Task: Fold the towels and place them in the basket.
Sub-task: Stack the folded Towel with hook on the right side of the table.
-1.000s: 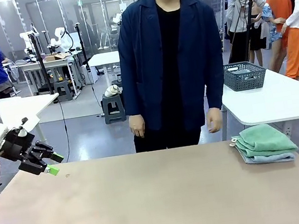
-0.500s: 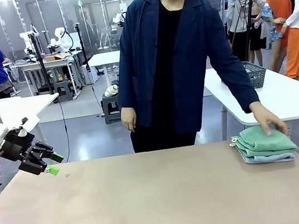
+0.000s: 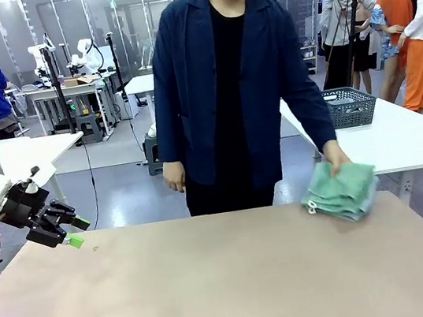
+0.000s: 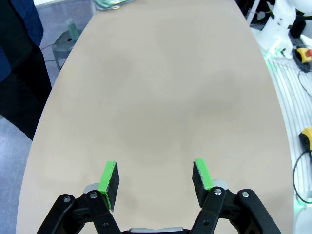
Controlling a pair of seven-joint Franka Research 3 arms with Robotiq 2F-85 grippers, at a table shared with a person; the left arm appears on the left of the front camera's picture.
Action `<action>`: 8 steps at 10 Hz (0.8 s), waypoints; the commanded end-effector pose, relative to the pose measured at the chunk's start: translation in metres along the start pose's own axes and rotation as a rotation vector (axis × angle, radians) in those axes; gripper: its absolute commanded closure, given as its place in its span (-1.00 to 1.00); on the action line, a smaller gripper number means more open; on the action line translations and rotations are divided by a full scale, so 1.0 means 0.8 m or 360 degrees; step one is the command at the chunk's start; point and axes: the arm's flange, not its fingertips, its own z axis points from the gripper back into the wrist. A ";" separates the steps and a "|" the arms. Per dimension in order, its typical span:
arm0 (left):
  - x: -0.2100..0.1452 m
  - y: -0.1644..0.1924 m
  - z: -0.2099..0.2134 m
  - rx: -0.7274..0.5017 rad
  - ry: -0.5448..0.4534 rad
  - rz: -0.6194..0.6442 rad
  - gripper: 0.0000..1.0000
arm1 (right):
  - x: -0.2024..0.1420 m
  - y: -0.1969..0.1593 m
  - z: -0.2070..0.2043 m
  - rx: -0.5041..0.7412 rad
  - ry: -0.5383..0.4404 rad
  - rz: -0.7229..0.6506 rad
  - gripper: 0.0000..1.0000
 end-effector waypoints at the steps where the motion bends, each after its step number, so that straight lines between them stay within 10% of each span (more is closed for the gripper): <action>1: 0.002 0.000 0.000 0.0010 0.0008 -0.0001 -0.53 | 0.000 0.000 0.000 -0.0012 -0.0001 -0.0005 -0.63; 8: 0.002 0.000 0.000 0.0010 0.0008 -0.0001 -0.53 | 0.000 0.000 0.000 -0.0012 -0.0001 -0.0005 -0.63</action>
